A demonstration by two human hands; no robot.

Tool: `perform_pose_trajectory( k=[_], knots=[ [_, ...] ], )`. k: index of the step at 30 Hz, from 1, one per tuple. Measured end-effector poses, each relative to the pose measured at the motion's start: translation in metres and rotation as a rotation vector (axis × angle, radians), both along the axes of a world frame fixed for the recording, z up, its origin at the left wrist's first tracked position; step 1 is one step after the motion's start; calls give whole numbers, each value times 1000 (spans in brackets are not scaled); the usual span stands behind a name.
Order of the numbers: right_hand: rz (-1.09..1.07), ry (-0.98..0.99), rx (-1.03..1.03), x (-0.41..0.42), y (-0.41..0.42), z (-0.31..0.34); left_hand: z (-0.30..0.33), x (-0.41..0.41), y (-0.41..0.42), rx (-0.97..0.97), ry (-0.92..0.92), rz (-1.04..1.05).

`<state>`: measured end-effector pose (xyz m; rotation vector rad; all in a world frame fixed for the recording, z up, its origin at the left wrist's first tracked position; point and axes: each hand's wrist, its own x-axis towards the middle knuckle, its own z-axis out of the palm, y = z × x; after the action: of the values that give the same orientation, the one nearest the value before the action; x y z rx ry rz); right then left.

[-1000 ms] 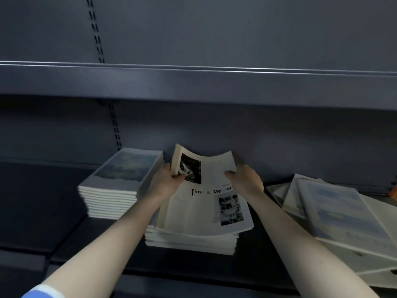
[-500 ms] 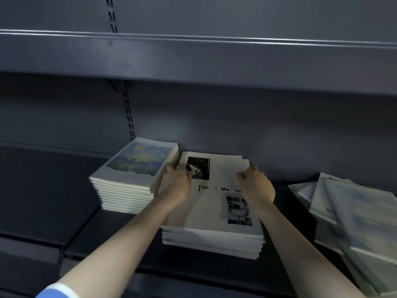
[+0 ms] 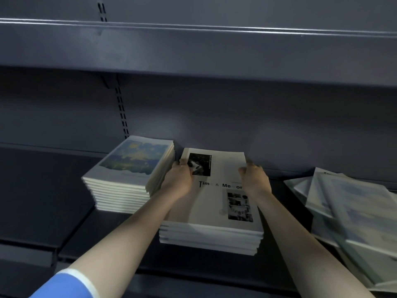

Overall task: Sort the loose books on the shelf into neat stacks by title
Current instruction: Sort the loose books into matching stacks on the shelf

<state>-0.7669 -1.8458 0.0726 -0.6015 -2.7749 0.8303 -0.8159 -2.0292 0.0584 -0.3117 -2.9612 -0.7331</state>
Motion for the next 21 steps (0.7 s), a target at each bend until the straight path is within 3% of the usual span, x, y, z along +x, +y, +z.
perform_pose_trajectory(
  k=[15, 21],
  knots=[
    [43, -11, -100, 1, 10, 0, 2, 1, 6, -5, -56, 12],
    [63, 45, 86, 21, 38, 15, 25, 18, 30, -13, 40, 33]
  ],
)
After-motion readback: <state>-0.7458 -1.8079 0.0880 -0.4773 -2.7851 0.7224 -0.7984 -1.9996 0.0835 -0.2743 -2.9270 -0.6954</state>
